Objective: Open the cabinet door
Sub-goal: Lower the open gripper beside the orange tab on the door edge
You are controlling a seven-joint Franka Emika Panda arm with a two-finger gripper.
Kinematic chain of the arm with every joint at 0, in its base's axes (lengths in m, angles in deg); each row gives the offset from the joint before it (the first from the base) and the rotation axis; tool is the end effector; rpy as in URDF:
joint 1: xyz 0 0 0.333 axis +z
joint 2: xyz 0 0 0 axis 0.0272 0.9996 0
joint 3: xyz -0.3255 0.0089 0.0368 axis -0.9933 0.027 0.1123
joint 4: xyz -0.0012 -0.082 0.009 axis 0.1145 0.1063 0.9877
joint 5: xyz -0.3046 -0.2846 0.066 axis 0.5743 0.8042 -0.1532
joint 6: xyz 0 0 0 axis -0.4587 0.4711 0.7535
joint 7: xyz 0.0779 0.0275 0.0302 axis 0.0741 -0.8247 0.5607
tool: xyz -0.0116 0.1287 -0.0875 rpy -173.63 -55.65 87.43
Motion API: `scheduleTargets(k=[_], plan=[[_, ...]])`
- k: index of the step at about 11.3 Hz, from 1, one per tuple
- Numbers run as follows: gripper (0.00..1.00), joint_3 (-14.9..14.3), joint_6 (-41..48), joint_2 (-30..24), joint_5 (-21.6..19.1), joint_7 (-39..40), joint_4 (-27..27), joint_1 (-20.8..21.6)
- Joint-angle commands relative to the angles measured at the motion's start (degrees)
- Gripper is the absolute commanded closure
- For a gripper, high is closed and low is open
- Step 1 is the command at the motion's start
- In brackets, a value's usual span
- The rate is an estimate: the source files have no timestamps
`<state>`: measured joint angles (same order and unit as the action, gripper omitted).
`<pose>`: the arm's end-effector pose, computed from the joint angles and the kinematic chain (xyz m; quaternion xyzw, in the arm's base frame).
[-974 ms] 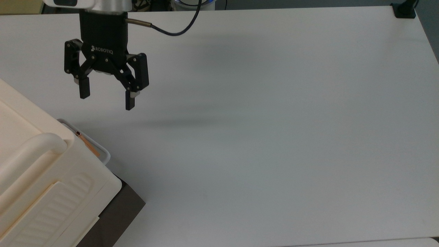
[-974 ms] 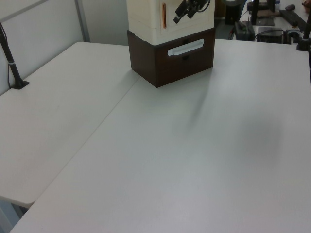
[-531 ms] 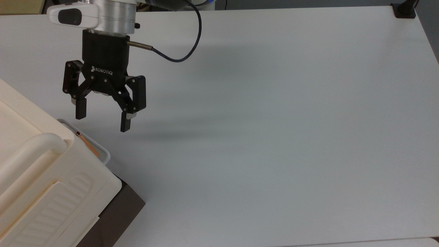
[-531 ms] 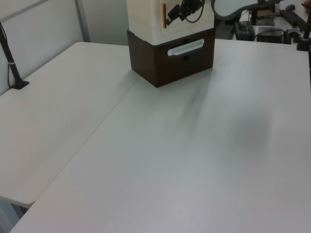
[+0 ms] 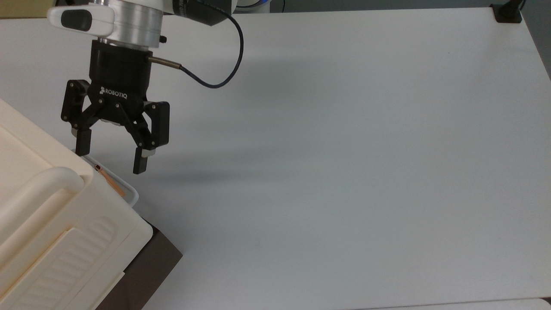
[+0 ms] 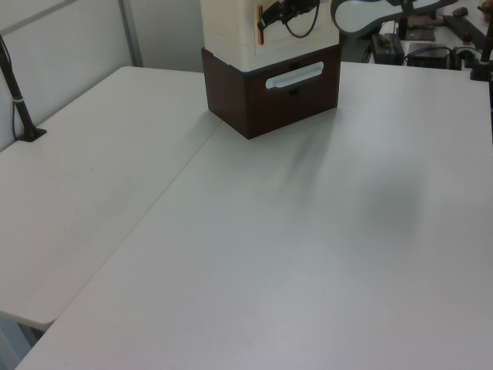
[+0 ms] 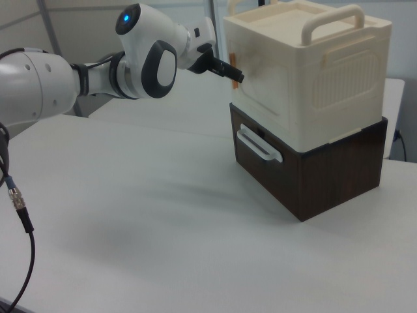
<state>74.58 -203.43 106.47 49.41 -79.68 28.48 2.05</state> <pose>0.7940 -0.0948 0.5356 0.8853 -0.1502 0.4387 0.0343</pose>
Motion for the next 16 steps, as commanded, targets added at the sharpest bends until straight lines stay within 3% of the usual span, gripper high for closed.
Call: scheduleTargets(k=[1,5,16], plan=[[0.00,-0.88,-1.05,2.13,3.68,-6.08,-2.71,0.47],[0.00,-0.88,-1.49,2.22,10.54,-10.48,-3.50,0.47],[0.00,-0.88,-2.19,2.31,14.24,-10.66,-3.50,0.29]])
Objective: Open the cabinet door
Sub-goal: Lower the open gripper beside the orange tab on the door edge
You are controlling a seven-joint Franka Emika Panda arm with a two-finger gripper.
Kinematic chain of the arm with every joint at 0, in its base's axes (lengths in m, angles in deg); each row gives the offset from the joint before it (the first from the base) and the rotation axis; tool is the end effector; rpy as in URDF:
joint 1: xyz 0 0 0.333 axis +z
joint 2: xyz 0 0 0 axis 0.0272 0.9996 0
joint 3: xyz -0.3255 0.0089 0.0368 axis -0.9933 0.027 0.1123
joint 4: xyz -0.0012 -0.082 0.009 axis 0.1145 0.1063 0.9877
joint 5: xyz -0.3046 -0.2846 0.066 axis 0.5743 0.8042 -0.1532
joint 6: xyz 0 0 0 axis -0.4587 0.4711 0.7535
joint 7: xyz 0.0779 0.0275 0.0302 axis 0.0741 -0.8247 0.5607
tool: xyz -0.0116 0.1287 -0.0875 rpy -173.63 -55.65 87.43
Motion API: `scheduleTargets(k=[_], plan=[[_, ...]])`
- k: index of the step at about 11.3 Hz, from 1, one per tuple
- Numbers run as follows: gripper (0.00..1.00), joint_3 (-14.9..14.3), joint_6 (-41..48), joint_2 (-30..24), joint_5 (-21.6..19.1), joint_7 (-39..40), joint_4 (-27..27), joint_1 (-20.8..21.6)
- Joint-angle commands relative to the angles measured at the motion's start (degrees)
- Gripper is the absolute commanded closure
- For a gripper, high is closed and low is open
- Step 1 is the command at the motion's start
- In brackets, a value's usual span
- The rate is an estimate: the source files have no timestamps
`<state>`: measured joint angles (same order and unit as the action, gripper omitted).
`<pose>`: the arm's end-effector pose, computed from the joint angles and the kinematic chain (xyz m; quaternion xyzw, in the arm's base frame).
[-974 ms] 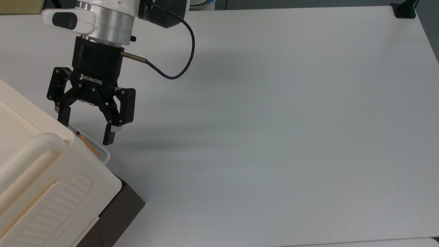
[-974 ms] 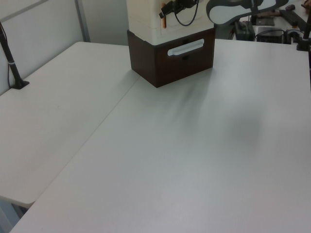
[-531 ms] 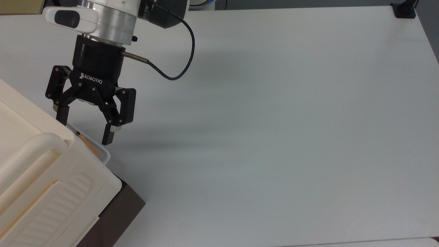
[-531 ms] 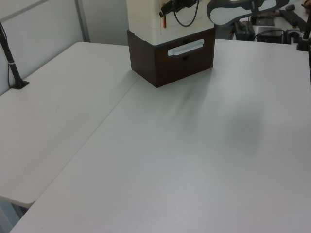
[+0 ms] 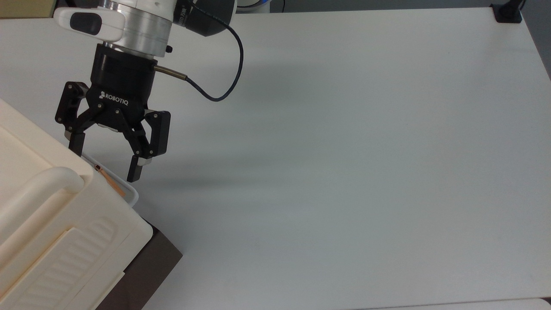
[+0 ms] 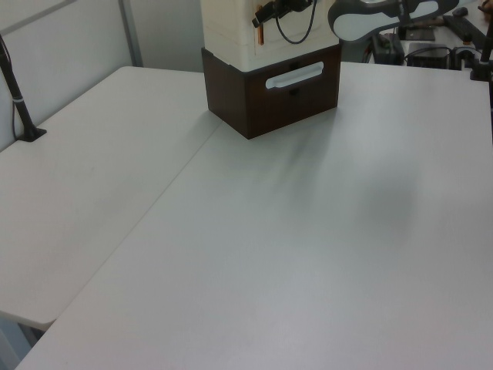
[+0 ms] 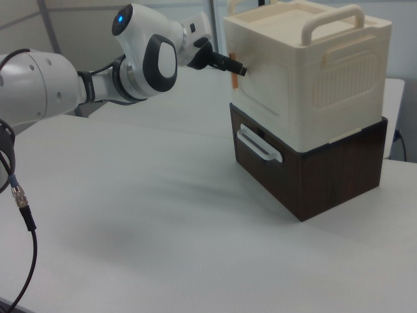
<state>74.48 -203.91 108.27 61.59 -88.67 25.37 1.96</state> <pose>0.8043 -0.0900 0.5428 0.8727 -0.1448 0.4596 0.0782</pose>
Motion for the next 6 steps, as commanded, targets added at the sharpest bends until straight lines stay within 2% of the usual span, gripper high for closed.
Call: scheduleTargets(k=[1,6], plan=[[0.00,-0.78,-1.71,0.51,2.06,-1.68,-0.39,0.39],[0.00,-1.04,-1.71,0.51,2.77,-1.68,-0.39,0.21]])
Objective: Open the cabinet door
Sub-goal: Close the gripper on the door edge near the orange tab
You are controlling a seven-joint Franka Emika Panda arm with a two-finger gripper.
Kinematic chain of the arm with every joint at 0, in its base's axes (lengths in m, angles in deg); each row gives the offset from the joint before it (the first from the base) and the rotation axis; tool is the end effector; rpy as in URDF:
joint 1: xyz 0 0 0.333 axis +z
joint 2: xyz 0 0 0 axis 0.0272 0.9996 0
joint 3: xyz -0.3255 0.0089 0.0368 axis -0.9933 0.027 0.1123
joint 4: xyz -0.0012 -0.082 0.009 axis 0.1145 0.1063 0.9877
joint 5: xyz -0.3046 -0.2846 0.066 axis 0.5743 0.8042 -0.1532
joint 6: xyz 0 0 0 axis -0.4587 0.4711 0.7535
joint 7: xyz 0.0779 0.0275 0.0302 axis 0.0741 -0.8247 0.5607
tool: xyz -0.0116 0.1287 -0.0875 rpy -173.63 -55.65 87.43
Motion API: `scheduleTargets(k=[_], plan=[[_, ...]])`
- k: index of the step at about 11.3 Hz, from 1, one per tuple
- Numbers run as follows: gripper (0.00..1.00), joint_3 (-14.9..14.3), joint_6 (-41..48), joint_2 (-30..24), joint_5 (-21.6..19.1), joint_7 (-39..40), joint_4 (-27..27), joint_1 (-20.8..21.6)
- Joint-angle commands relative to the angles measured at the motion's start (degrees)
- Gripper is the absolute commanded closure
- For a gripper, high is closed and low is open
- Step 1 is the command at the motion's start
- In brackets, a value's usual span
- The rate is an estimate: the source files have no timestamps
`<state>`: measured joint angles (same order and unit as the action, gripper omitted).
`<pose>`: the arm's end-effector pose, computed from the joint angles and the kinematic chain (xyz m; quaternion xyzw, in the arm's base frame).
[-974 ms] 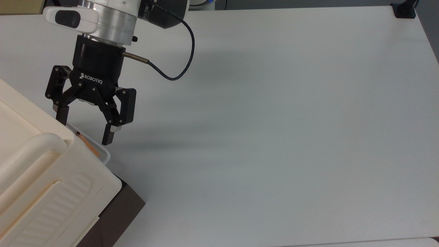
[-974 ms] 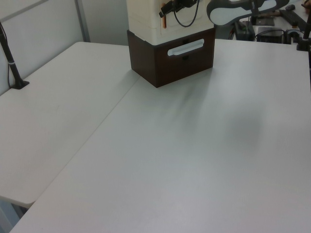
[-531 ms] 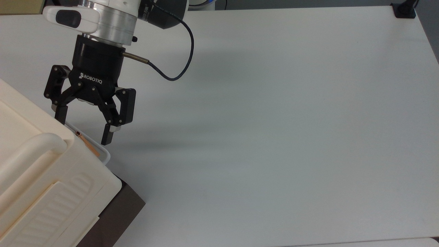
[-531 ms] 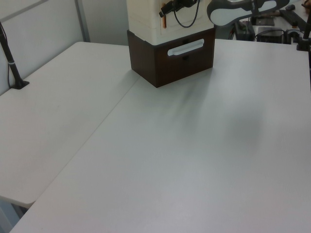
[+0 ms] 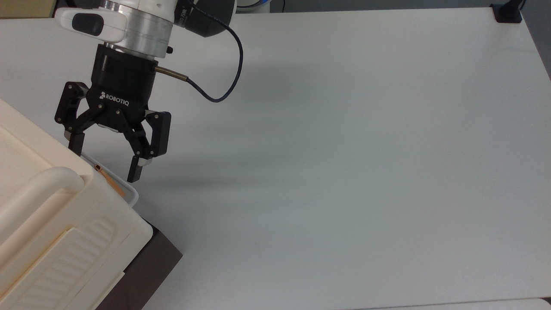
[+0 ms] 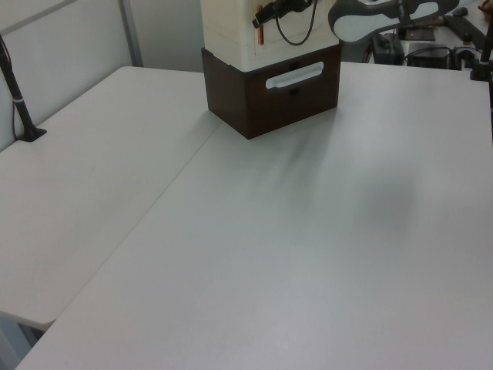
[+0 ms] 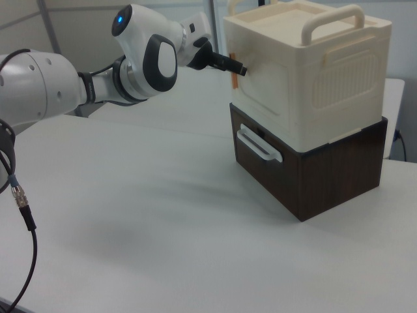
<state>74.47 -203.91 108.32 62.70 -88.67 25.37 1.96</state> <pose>0.8045 -0.0897 0.5419 0.8732 -0.1383 0.4595 0.0854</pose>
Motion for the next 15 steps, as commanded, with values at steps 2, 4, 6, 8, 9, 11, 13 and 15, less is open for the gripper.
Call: scheduleTargets(k=[2,4,6,8,9,11,13,15], plan=[[0.00,-1.91,-2.06,0.98,2.00,-1.68,-0.57,0.39],[0.00,-2.00,-2.06,1.95,2.70,-1.76,-1.80,0.30],[0.00,-2.79,-2.06,2.30,2.71,-1.76,-2.59,0.65],[0.00,-2.79,-2.06,2.31,2.88,-2.72,-4.34,0.92],[0.01,-2.88,-1.98,2.31,3.66,-2.90,-5.05,1.00],[0.06,-2.97,-1.89,2.30,6.99,-2.99,-5.05,1.44],[0.17,-3.15,-1.80,2.39,9.11,-2.99,-5.05,1.44],[0.34,-3.06,-1.80,2.39,11.48,-2.99,-4.79,1.44]])
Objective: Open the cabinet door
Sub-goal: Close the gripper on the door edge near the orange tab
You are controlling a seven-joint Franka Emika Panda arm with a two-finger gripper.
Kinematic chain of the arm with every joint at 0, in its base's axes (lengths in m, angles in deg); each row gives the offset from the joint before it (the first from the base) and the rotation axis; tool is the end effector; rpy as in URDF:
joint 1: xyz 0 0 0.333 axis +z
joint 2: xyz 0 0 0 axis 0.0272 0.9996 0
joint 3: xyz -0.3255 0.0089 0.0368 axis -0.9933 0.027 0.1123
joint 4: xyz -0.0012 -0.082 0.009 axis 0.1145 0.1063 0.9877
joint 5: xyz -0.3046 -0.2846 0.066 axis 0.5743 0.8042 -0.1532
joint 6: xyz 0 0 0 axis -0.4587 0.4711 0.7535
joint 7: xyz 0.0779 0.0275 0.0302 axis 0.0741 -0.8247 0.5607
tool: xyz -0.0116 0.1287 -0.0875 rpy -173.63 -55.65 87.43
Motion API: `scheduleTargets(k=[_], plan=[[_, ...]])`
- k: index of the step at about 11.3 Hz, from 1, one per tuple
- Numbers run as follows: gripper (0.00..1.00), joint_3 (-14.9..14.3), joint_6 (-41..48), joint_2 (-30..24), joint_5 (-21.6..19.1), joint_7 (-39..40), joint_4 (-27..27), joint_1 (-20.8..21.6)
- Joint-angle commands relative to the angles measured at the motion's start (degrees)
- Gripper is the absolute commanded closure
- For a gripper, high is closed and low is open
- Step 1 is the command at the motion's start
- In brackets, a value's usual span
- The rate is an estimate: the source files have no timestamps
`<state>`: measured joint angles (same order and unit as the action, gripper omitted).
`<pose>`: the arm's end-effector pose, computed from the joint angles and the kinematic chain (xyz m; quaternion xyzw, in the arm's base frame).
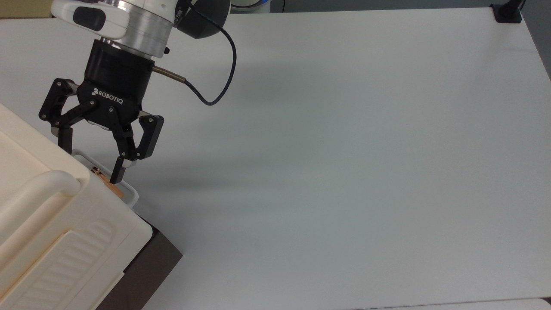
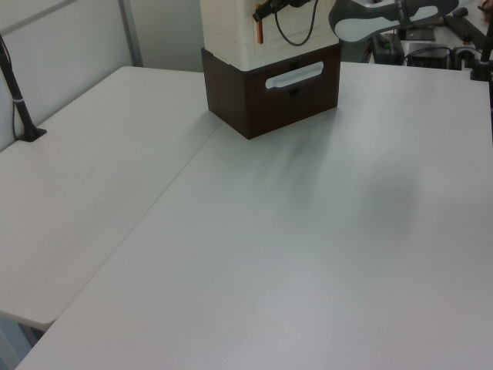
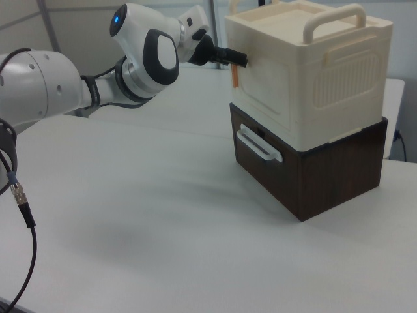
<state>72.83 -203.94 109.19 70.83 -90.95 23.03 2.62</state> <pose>0.8087 -0.0938 0.5537 0.8630 -0.1091 0.4739 0.1370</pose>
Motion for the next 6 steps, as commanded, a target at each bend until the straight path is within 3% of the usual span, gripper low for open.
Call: scheduleTargets(k=[1,3,6], plan=[[0.44,-1.42,-1.78,1.52,4.06,-0.71,-2.36,0.70],[0.54,-1.42,-1.69,1.34,4.42,-0.63,-2.10,0.96],[0.61,-1.33,-1.69,1.26,4.34,-0.54,-2.01,1.14]])
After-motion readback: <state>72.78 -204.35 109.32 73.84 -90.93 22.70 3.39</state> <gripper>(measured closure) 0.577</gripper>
